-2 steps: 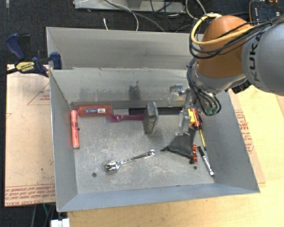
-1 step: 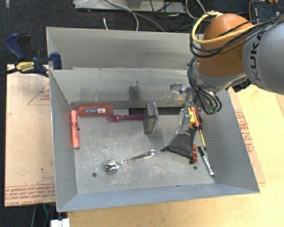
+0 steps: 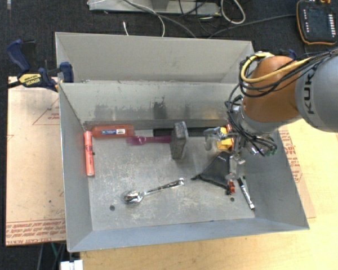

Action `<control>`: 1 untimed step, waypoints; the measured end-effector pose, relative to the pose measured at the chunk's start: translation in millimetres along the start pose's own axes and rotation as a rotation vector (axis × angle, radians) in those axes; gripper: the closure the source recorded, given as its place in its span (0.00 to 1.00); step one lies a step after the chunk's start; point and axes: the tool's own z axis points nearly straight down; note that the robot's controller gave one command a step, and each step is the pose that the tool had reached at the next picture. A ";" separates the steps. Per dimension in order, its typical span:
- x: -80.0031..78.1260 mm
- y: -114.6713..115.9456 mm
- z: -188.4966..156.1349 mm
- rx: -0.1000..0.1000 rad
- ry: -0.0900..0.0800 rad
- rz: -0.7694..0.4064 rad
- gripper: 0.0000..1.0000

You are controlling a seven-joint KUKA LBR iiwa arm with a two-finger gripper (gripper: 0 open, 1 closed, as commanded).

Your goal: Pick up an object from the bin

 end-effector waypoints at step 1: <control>14.4 -45.2 -41.0 0.005 -0.004 -0.208 0.00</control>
Offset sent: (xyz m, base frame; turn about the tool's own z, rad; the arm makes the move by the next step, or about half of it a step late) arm -0.0056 -0.0401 -0.0053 -0.1311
